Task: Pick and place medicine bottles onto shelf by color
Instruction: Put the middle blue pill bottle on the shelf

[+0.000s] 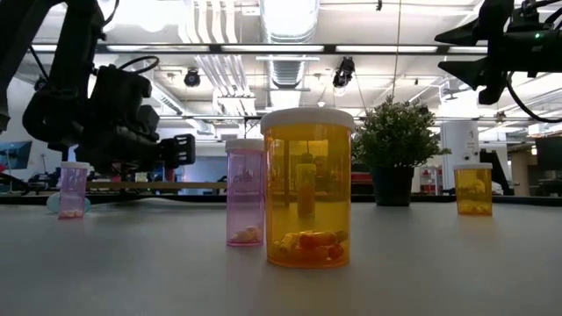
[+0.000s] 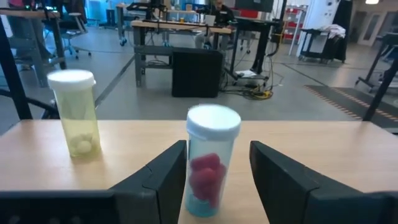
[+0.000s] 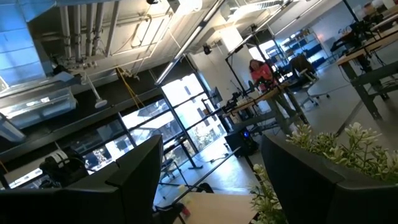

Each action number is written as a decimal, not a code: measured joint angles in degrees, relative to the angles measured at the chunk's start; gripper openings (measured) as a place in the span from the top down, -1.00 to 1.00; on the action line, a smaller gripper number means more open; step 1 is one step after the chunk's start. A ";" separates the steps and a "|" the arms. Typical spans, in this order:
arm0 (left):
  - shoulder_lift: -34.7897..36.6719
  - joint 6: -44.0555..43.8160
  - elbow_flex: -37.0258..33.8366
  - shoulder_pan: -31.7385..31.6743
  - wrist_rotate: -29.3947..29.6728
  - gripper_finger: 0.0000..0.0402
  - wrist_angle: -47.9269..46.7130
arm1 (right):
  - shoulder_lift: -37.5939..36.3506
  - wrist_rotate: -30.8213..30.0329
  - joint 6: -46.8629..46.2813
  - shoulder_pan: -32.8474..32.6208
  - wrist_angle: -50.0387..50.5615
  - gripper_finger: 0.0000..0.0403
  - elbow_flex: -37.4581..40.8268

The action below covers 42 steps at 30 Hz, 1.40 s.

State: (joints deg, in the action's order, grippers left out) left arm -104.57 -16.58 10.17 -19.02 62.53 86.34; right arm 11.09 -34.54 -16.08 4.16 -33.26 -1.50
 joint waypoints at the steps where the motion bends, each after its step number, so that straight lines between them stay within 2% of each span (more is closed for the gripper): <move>1: 0.73 0.53 -0.08 0.09 0.04 0.20 0.00 | 0.00 -0.01 0.02 -0.01 0.01 -0.29 0.00; 14: 13.07 16.07 -2.38 1.35 -0.07 0.20 -0.10 | 0.00 0.00 0.02 -0.01 0.02 -0.29 0.00; 19: 19.66 24.65 -2.09 1.35 -2.63 0.20 -0.48 | 0.00 -0.01 0.02 -0.02 0.02 -0.29 0.00; 21: 22.84 26.13 -1.53 1.35 -3.85 0.20 -3.45 | 0.00 0.01 0.00 0.00 0.02 -0.29 0.00; 34: 41.58 26.21 8.49 0.03 -13.51 0.20 -47.62 | 0.00 -0.01 0.01 -0.02 0.01 -0.29 0.00; 42: 46.38 23.36 22.10 -5.68 -26.76 0.20 -81.53 | 0.00 -0.01 0.02 0.00 0.00 -0.29 0.00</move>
State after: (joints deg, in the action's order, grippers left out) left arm -58.19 6.78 32.27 -24.70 35.77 4.82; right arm 11.09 -34.54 -16.06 4.16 -33.25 -1.50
